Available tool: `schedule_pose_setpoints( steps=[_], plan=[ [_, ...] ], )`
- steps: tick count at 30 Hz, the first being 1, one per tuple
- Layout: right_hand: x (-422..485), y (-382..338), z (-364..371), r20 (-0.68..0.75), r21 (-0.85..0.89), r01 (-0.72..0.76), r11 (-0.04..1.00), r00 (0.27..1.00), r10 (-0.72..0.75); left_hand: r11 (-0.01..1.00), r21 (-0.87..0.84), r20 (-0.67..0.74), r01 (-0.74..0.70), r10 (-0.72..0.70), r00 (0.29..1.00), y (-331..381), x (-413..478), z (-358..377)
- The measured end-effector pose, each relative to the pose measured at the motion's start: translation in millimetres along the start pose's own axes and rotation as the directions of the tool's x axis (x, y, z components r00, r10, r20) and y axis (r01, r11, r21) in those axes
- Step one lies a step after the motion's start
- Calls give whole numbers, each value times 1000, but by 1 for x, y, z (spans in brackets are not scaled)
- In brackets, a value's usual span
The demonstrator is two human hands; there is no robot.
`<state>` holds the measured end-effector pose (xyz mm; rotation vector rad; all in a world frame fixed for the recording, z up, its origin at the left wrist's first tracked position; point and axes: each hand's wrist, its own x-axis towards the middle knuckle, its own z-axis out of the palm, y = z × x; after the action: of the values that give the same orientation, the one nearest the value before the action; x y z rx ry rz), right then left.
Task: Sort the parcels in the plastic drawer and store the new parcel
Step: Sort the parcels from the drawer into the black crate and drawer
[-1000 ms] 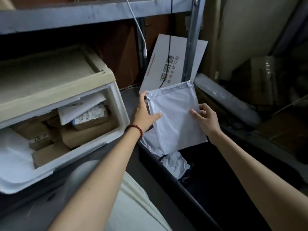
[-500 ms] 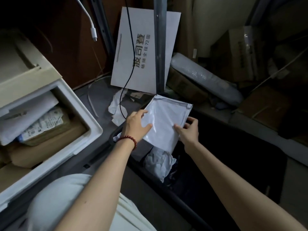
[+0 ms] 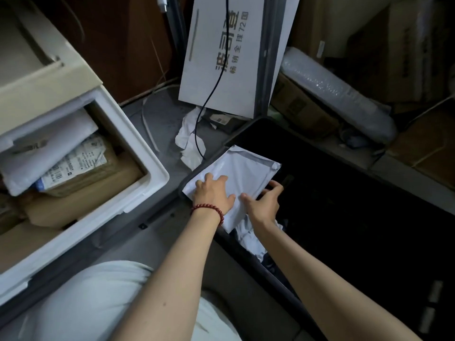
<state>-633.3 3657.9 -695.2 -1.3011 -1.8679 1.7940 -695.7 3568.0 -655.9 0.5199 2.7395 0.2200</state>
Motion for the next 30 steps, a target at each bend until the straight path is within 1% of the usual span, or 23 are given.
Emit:
schedule_pose_setpoints(
  steps=[4,7,10,12,15,18,21,23,25,27,30],
  plan=[
    [7,4,1,55,-10,-12,1000,998,13,1000,7,68,6,-6,998,-5,3,6],
    [9,8,2,70,-14,-8,1000,998,9,999,-50,130,0,7,991,-8,9,15],
    [12,14,4,83,-42,2,999,997,2,992,-124,141,6,12,990,-12,16,23],
    [13,15,4,76,-95,37,995,997,-30,987,-161,152,18,7,988,-13,20,26],
    [15,7,2,57,-241,139,960,990,-129,984,-175,171,31,-1,985,-13,22,27],
    [16,2,-3,62,-432,210,877,977,-203,991,-133,178,9,15,984,-15,21,27],
    [15,1,-9,103,-546,272,792,960,-259,997,-69,182,-35,47,982,-22,22,26],
    [14,1,-13,148,-621,325,714,942,-300,998,-49,162,-41,49,986,-26,21,25],
    [10,-1,-18,202,-702,366,612,925,-321,999,-10,105,-49,50,993,-26,15,22],
    [7,-4,-22,245,-755,386,529,916,-318,996,61,20,-72,71,997,-24,7,17],
    [1,-10,-29,319,-778,427,461,900,-297,986,131,-78,-103,114,990,-26,-6,9]
  ],
)
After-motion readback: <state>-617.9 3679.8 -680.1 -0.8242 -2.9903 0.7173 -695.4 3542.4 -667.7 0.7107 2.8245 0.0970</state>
